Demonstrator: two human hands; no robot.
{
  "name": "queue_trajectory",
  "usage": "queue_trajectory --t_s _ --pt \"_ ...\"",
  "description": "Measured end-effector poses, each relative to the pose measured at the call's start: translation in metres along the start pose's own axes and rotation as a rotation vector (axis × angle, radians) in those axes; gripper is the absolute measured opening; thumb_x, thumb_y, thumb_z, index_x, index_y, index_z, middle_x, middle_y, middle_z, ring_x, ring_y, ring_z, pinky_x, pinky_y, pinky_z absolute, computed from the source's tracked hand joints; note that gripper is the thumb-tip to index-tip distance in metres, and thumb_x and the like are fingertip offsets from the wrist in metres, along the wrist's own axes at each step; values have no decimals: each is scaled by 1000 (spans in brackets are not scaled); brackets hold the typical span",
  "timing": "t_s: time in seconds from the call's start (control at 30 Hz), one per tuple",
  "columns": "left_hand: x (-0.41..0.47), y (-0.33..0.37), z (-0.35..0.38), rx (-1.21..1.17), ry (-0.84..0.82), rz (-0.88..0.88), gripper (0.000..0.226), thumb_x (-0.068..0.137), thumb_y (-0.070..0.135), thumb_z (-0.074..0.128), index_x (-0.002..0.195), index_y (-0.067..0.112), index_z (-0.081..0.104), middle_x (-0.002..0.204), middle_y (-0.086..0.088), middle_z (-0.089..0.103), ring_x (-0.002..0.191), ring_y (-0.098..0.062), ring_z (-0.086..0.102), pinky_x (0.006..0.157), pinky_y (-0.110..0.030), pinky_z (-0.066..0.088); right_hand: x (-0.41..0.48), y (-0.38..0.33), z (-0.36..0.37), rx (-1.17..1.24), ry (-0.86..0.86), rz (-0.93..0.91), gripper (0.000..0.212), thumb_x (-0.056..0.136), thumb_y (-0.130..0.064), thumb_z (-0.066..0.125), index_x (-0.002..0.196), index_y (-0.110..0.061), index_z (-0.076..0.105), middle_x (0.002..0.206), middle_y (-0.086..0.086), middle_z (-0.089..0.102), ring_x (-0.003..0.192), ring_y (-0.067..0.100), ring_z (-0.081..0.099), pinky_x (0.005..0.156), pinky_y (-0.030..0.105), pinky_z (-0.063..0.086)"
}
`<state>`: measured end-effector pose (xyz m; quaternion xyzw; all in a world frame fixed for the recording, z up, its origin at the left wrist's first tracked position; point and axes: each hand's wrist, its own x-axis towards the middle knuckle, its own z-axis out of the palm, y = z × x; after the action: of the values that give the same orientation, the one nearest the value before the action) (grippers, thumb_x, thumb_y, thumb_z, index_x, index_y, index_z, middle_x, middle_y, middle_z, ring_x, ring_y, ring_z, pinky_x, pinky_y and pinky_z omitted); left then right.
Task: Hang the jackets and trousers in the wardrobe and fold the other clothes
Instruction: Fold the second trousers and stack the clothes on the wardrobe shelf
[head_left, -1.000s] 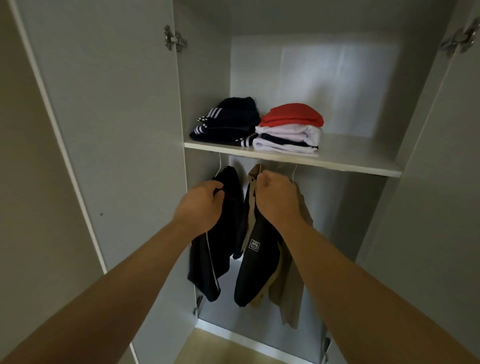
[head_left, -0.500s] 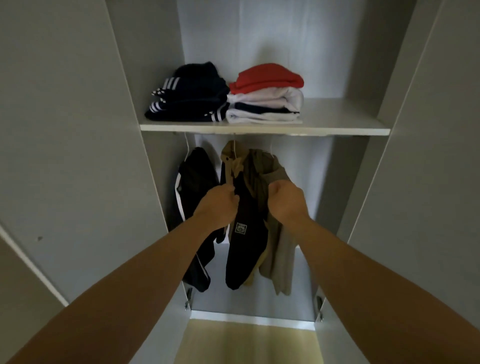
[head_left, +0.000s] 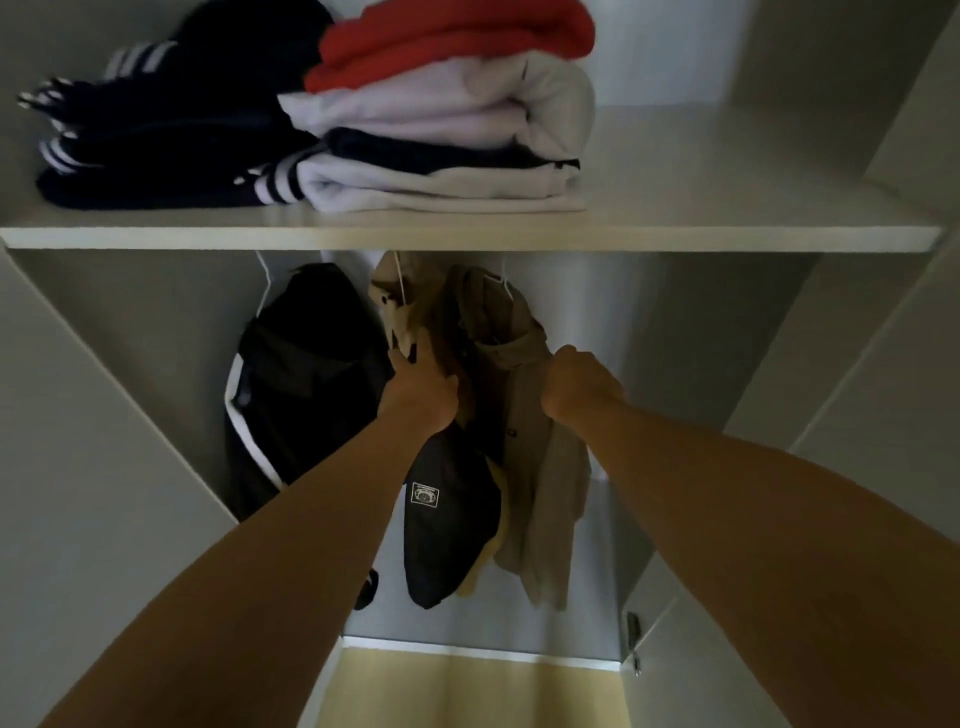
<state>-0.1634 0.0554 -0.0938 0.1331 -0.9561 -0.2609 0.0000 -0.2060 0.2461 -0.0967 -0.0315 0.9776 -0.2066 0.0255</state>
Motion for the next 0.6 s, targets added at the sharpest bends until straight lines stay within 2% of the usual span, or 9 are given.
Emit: queue_trajectory --t_s 0.03,0.1,0.2,0.27,0.43,0.5,0.57,0.6 --pt "15 -2 8 25 12 -20 77 106 32 45 160 26 -9 166 -20 -8 139 -50 36 108 -53 41 16 2 8 -7 -17 -8 35 96 -12 54 131 -7 53 130 13 58 116 30 60 90 37 49" --pt "37 -10 21 76 50 -31 81 103 22 48 161 25 -9 167 -17 -9 132 -49 46 101 -52 44 40 3 23 -16 -55 -23 37 99 -14 51 136 -6 53 138 15 55 124 33 56 103 42 47" --pt "48 -25 37 106 92 -10 88 95 3 52 161 21 -5 166 -13 14 114 -42 59 91 -50 50 55 4 39 -5 -60 -39 29 100 -10 47 124 -3 62 132 19 59 120 36 58 103 46 49" --pt "49 -29 44 97 119 -1 92 92 1 55 160 23 -3 157 -13 34 108 -39 62 89 -48 51 56 7 42 -7 -43 -55 27 101 -9 46 121 -2 63 130 19 60 118 36 59 102 44 49" --pt "42 -10 53 139 132 83 93 90 4 58 161 19 0 136 -18 55 111 -40 62 100 -52 48 50 35 31 -36 -26 13 34 103 -13 44 133 -3 57 141 19 53 128 36 52 109 44 42" --pt "37 1 57 144 120 104 91 92 6 59 160 19 2 128 -16 60 105 -37 65 96 -51 52 47 48 22 -68 0 49 34 102 -14 46 130 -3 59 137 21 56 125 38 54 98 44 46" --pt "34 10 61 184 110 107 85 93 7 61 159 15 8 136 -16 56 104 -35 66 94 -48 53 45 59 10 -97 9 85 30 99 -13 47 122 -3 63 127 22 61 116 39 59 83 42 46" --pt "33 14 63 205 103 103 81 93 8 61 158 14 12 142 -16 51 104 -34 66 94 -48 54 44 64 5 -120 9 98 29 99 -12 48 121 -2 64 126 23 62 117 40 59 85 42 46"
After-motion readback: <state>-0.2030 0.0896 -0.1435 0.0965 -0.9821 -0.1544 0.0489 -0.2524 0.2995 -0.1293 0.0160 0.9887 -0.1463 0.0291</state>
